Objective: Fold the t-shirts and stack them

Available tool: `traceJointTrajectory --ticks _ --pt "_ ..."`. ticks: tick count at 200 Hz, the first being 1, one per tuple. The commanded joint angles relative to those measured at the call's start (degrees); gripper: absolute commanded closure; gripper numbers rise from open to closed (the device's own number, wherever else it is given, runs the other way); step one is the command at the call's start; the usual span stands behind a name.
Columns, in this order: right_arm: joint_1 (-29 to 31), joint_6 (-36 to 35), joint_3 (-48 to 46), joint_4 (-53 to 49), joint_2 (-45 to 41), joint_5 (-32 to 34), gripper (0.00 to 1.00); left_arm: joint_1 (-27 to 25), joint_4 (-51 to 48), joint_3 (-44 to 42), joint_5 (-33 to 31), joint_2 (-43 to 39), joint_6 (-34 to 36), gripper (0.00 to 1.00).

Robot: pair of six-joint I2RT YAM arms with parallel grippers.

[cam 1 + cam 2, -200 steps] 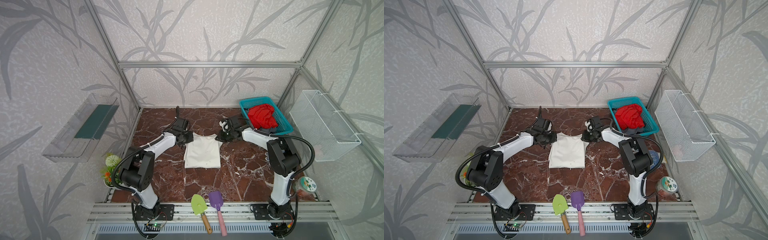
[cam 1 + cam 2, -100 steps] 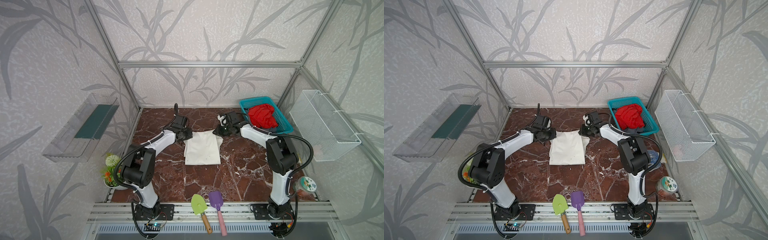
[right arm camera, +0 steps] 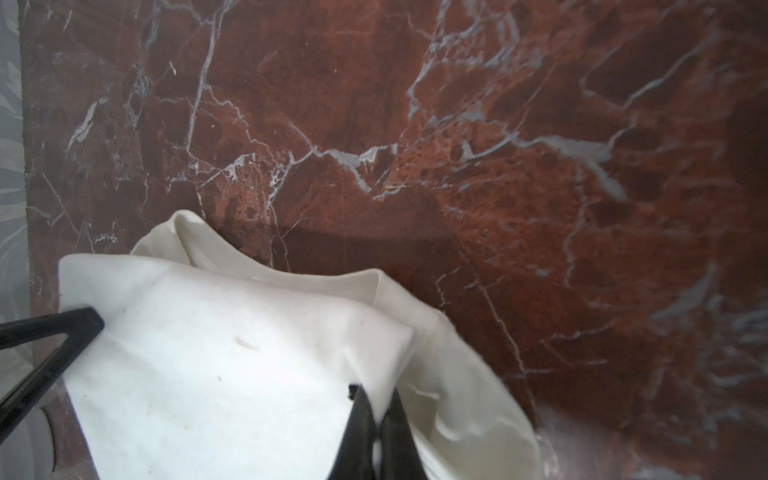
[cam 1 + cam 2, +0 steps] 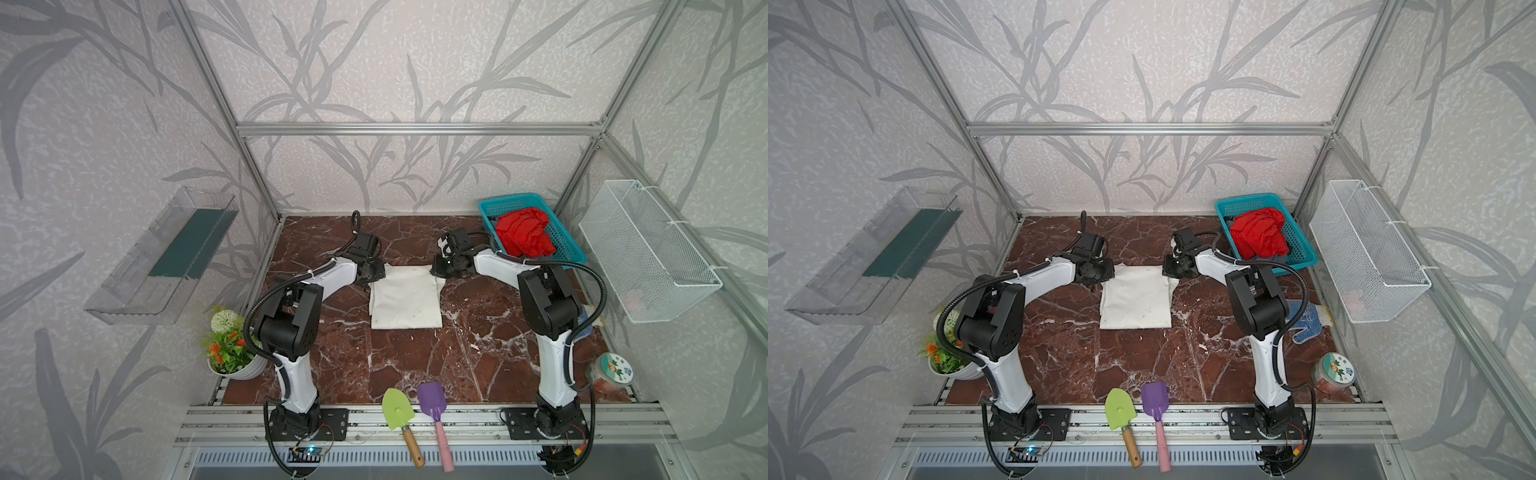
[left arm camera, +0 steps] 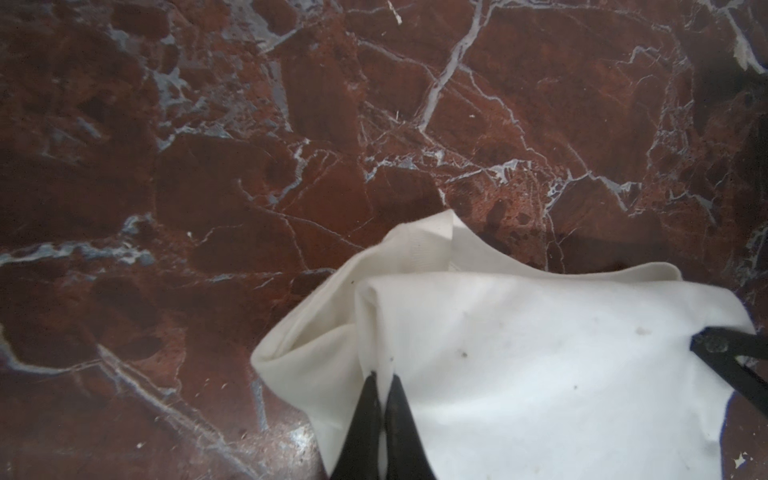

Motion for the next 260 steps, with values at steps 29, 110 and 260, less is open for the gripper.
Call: traceJointTrajectory --ticks 29,110,260 --pt "2.11 -2.32 2.07 -2.71 -6.22 4.85 0.68 -0.09 4.69 -2.47 0.06 -6.27 0.45 0.68" --pt "4.39 3.12 6.06 0.42 2.18 -1.71 0.71 0.06 11.22 1.62 7.31 4.31 -4.22 0.7" --pt "1.22 1.59 -6.52 4.87 -9.91 -3.44 0.7 0.1 16.88 -13.74 8.12 -10.36 -1.79 0.71"
